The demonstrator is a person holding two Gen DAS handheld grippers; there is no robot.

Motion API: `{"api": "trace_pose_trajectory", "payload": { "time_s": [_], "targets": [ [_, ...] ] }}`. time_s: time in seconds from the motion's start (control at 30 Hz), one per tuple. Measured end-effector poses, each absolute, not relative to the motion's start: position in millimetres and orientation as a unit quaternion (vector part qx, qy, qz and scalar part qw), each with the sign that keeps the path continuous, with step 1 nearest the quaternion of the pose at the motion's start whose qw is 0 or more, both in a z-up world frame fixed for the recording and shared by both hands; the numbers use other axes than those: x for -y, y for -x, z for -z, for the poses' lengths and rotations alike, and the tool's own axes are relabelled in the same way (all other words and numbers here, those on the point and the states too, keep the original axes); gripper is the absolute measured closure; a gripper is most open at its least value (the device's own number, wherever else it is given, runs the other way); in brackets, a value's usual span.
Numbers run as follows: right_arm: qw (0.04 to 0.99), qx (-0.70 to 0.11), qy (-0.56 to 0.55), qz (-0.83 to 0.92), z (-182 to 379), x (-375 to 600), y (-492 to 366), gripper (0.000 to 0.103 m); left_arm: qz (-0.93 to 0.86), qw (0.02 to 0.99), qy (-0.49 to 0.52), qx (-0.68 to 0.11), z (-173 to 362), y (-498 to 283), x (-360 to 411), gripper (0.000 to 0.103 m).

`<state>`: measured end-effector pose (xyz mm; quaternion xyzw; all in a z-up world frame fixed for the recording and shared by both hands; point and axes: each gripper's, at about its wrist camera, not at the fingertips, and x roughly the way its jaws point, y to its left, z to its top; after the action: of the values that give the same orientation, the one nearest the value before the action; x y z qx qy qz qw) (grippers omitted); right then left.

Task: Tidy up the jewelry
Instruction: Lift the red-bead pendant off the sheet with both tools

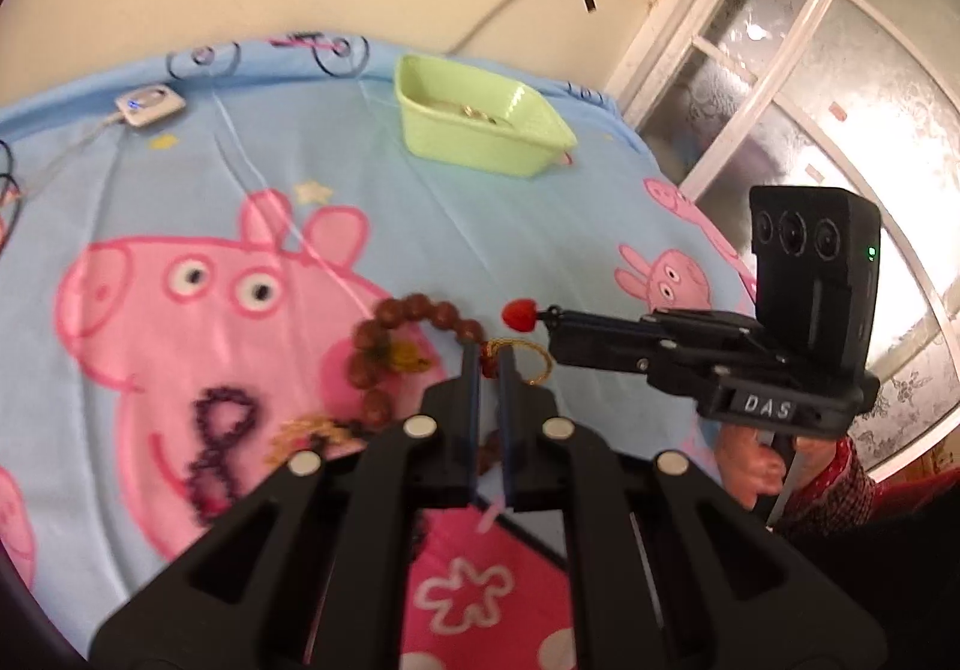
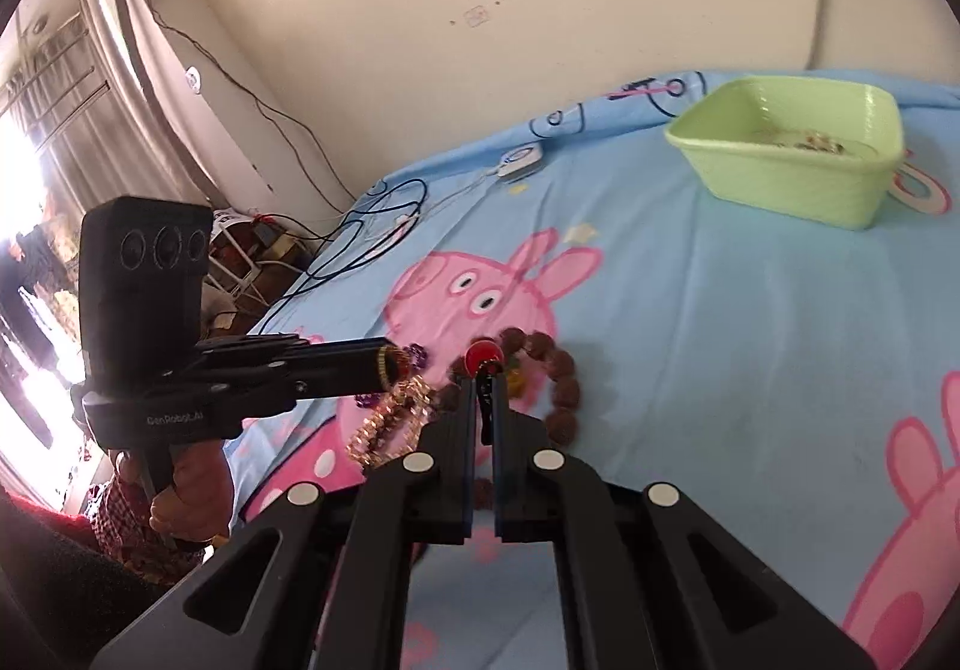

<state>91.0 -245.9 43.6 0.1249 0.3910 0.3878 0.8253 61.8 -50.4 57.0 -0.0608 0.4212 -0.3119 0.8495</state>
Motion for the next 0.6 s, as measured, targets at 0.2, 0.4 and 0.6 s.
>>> {"api": "trace_pose_trajectory", "payload": {
  "time_s": [0.2, 0.4, 0.6],
  "targets": [
    [0.837, -0.397, -0.132, -0.351, -30, 274, -80, 0.103, 0.339, 0.834, 0.044, -0.433, -40, -53, 86, 0.098],
    [0.850, -0.396, -0.155, -0.312, -24, 304, -74, 0.103, 0.362, 0.815, 0.020, -0.452, -21, -49, 115, 0.098],
    [0.855, -0.398, -0.155, -0.295, -20, 317, -73, 0.103, 0.373, 0.810, 0.002, -0.453, -16, -43, 127, 0.098]
  ]
}}
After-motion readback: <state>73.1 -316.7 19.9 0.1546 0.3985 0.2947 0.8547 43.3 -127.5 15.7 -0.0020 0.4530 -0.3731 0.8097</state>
